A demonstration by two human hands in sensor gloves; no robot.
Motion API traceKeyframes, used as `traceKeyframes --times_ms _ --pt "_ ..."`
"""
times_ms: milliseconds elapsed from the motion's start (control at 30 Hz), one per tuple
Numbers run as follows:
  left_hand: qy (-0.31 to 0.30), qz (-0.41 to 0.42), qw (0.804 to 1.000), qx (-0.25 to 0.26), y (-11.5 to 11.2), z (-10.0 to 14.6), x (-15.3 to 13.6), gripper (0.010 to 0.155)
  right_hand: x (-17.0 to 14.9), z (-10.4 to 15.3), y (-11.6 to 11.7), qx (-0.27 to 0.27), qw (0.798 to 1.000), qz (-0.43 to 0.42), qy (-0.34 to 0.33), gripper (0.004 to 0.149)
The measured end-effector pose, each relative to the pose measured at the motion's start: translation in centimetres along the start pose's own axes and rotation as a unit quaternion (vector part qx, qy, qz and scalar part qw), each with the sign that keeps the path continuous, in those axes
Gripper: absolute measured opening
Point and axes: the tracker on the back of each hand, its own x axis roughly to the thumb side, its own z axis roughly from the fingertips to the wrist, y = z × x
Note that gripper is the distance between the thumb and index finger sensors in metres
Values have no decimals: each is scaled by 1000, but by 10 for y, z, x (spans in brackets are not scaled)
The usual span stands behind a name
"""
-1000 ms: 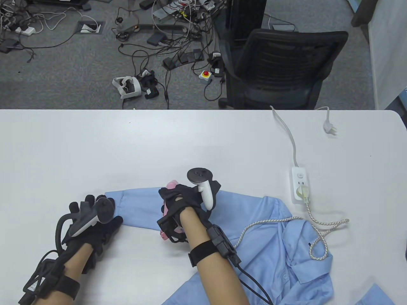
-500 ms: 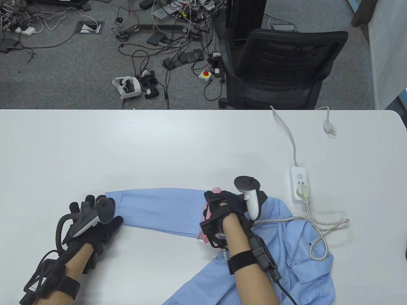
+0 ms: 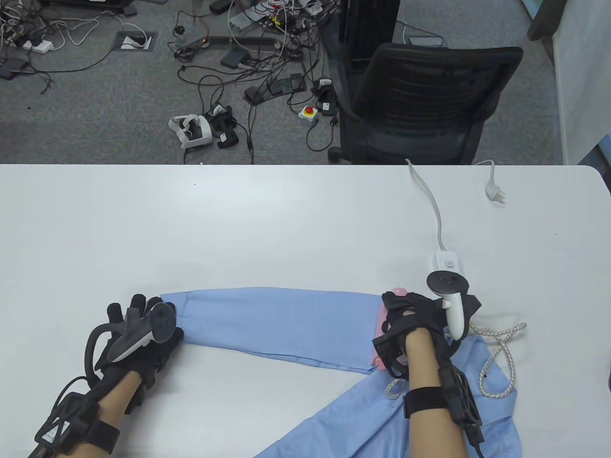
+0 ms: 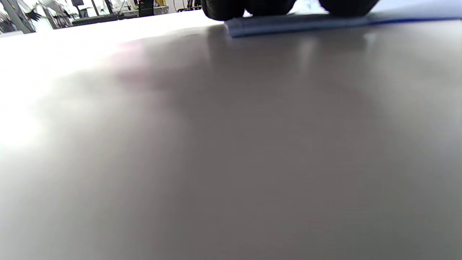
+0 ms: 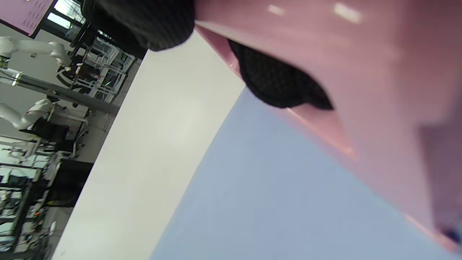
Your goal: Iron long-sleeve shirt with electric iron on table
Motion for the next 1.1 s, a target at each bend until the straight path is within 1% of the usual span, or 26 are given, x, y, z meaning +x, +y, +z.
traceKeyframes --times_ms 67,100,167,233,300,333,367,433,500,533,567,633,667,733,833,900,933,967,1000,1067,1100 --pt "-10 24 1000 -16 1 2 -3 59 -7 -3 -10 9 1000 -10 0 65" --pt "-14 20 1000 -16 2 3 -4 57 -8 -4 -12 9 1000 -10 0 65" --pt "-19 8 1000 8 2 4 -5 54 -7 -4 -14 -4 1000 -2 6 65" --pt "-19 8 1000 18 1 4 -6 55 -6 -3 -13 -10 1000 9 11 65" --pt "-13 11 1000 5 0 3 -7 59 -5 -2 -11 -18 1000 11 13 65" --pt "-10 17 1000 -22 -2 1 -8 60 -5 -1 -10 -27 999 14 11 65" --pt "-11 25 999 -33 -2 1 -9 59 -5 -1 -10 -27 999 12 11 65" --pt "-9 37 999 -36 -2 0 -10 59 -2 5 -8 -35 999 7 16 65" --pt "-11 32 999 -36 -2 0 -10 59 9 16 -8 -46 999 28 -2 64" --pt "-11 32 999 -35 -1 0 -10 59 21 27 -8 -59 997 27 -28 64" --pt "-11 32 999 -35 -1 0 -10 59 25 32 -7 -61 997 21 -39 64" --pt "-10 28 999 -37 -1 0 -10 59 52 60 -3 -46 993 -12 -107 65" --pt "-9 27 999 -37 -1 0 -10 59 67 76 2 -38 988 -22 -148 65" --pt "-9 25 999 -38 -1 -1 -9 59 92 102 13 -25 980 -28 -198 65" --pt "-8 23 999 -39 -1 -1 -9 59 131 138 38 22 970 -20 -242 65" --pt "-7 25 999 -39 -1 -1 -9 59 149 154 58 55 964 -17 -258 65" --pt "-6 24 999 -40 -1 -1 -9 59 159 161 74 78 960 -15 -267 65" --pt "-6 21 999 -40 -1 0 -8 59 163 163 85 87 958 -15 -271 65" --pt "-5 18 999 -38 -1 0 -8 59 168 166 103 97 957 -13 -275 65" --pt "-5 16 999 -37 0 0 -8 59 174 168 133 119 955 -5 -272 65" --pt "-5 19 999 -39 -1 0 -8 59 177 166 153 135 953 -1 -271 65"
